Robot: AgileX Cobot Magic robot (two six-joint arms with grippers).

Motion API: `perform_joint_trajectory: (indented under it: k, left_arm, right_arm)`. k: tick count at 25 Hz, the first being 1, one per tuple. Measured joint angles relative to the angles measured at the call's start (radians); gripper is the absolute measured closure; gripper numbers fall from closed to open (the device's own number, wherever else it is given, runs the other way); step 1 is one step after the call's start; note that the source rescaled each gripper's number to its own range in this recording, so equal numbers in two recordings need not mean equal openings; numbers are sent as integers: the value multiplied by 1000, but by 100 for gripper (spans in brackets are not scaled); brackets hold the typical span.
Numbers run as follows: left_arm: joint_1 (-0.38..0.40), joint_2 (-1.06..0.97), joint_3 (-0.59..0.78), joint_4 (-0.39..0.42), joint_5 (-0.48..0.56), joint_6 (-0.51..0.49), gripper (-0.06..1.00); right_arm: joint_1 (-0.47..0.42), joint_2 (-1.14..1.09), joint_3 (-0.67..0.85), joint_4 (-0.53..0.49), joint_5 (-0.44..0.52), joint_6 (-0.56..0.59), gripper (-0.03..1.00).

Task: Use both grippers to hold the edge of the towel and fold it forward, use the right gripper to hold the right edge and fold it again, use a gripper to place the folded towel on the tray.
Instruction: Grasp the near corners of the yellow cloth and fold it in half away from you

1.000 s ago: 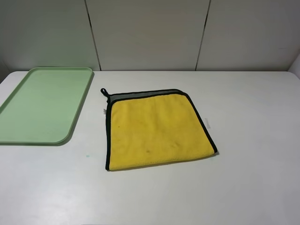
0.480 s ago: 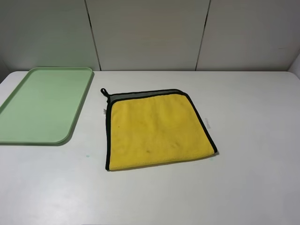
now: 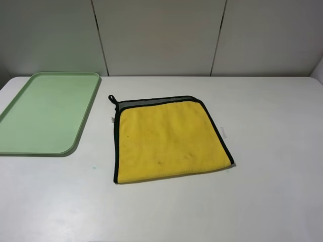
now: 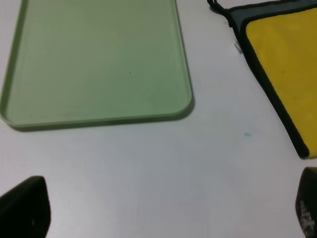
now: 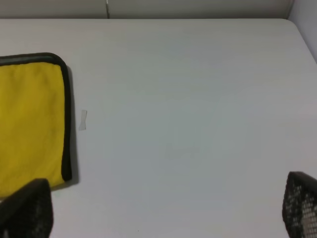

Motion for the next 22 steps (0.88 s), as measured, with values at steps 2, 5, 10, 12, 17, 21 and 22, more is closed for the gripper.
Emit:
perform_joint_trajectory:
  k: [2,5,10,12,17,21,22]
  left_arm:
    - [0,0,0,0,0,0,-5]
    - [0,0,0,0,0,0,-5]
    - [0,0,0,0,0,0,-5]
    - [0,0,0,-1,0,0,-5]
    - [0,0,-2,-1,-8,-13,-4]
    - [0,0,-2,-1,-11,-20,-4]
    - [0,0,-3,-1,-12,-20,-4]
  right_arm:
    - [0,0,0,0,0,0,-3]
    - [0,0,0,0,0,0,-3]
    - [0,0,0,0,0,0,-3]
    - [0,1,0,0,0,0,-3]
    - [0,108,-22,0,-21,1,-3]
    - [0,206,-40,6,-63,1,-3]
    - [0,242,-44,8,-77,1,-3]
